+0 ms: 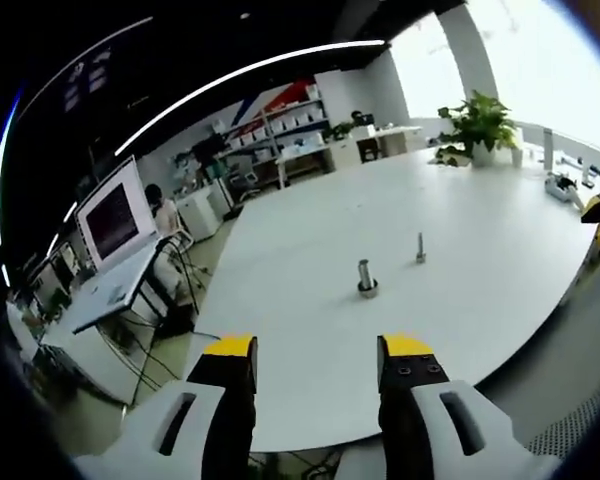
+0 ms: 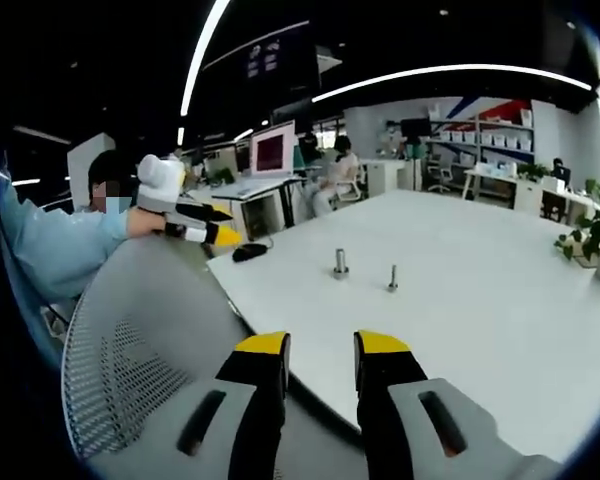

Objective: Place the washer onto the threaded stud by aligning its center hole with the stud, sliding it down to the base, and recovering from edge contact or off-axis alignment until the washer reaches the visible bottom stop.

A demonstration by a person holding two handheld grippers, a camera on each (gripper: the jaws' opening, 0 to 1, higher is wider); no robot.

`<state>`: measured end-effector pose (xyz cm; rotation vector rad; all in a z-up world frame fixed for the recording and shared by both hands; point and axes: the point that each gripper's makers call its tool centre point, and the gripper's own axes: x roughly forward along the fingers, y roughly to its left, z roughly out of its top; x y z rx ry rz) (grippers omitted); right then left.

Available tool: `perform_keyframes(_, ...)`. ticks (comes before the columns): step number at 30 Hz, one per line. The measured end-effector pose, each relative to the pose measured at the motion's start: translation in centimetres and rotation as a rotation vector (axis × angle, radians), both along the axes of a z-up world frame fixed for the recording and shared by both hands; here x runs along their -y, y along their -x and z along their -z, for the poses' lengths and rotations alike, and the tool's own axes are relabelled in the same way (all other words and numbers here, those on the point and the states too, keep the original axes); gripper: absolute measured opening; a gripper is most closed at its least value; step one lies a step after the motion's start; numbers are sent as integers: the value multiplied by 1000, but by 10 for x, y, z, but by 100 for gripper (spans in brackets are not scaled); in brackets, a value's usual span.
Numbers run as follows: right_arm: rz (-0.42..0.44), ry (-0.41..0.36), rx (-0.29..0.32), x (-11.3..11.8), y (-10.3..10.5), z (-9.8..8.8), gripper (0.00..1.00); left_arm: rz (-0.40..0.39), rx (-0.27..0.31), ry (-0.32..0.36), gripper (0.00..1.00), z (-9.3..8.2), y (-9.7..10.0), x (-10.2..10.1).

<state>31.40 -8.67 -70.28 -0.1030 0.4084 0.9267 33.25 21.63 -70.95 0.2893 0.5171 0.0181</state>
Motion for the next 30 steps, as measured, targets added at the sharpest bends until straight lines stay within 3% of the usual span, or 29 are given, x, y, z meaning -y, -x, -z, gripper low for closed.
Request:
perform_keyframes(4,7,-8,23,2,-3,-4,29,1,-24,-15,47,3,2,1)
perform_keyframes(13,7,11,5,4,-4,-1,29,10,-44,-16,45,7,3,4)
perform_keyframes(18,39,14,25,8,-10,-2,29,18,-16,0,45,2,2,8)
perform_keyframes(21,40,33,-21,11,-8,6,29,22,-25,1,45,4,2,9)
perform_keyframes(28,61,16,21,12,-14,-2,29,35,-9,11,45,1,0,12)
perform_keyframes(30,69,20,11,13,-14,0,29,38,-32,8,45,5,1,12)
